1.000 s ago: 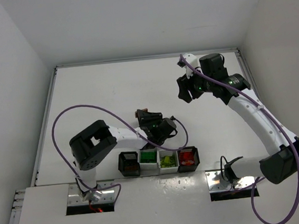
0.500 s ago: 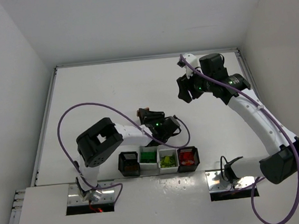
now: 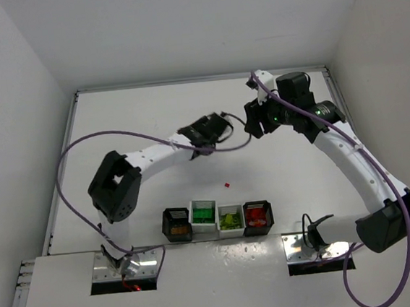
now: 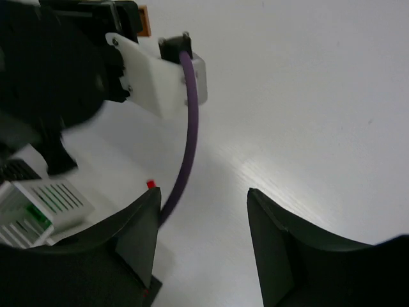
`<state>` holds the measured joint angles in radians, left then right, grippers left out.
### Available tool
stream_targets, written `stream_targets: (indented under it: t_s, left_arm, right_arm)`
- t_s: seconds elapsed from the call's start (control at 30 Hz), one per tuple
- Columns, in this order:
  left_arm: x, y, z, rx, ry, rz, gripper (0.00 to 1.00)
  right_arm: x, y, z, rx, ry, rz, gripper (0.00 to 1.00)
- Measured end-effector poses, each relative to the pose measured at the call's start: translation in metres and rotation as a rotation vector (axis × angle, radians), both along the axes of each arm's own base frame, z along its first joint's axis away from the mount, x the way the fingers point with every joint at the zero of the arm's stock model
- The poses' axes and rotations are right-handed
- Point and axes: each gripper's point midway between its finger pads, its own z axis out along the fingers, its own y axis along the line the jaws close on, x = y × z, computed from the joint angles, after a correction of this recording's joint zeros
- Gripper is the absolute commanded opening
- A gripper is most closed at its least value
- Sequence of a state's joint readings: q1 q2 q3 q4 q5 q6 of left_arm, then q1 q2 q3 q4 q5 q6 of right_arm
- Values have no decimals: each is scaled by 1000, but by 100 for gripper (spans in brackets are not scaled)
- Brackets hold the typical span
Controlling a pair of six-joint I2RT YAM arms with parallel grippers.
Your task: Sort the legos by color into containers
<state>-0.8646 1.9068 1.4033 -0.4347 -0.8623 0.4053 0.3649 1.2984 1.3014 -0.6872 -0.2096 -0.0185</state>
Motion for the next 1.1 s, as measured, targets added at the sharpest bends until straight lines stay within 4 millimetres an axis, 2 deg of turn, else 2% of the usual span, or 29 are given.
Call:
stream_targets:
  t_s: [0.07,0.1,0.13,0.2,0.27,0.37,0.43,0.53,0.7,0.8,0.9,1.1]
  left_arm:
    - [13,17,4,-130,77,25,26]
    - [13,28,9,-189,114,34,26]
    - [8,34,14,-255,163,22,26]
    - [-7,49,37,-375,215,-11,26]
    - [-33,54,66,-470,238,-90,26]
    - [-87,49,104,-569,286,-276,27]
    - [-120,48,116,-603,337,-383,29]
    - [-161,52,108,-603,464,-484,30]
    - [-228,67,50,-525,788,-530,35]
    - [-260,75,28,-480,909,-555,35]
    - [-276,79,26,-469,945,-579,37]
    - [-283,73,21,-438,992,-610,42]
  right_arm:
    - [7,1,7,39,-21,-21,56]
    - [11,5,13,57,-46,-18,56]
    - [11,4,14,64,-47,-20,56]
    - [10,-2,11,69,-20,-36,56]
    - [11,-3,4,77,12,-39,56]
    - [11,1,-12,88,83,-20,56]
    - [10,7,-23,97,131,4,56]
    - [5,13,-34,112,188,34,56]
    - [5,22,-39,140,232,72,56]
    - [4,26,-42,150,252,87,56]
    - [2,27,-47,150,277,92,57]
    - [4,29,-52,148,296,98,58]
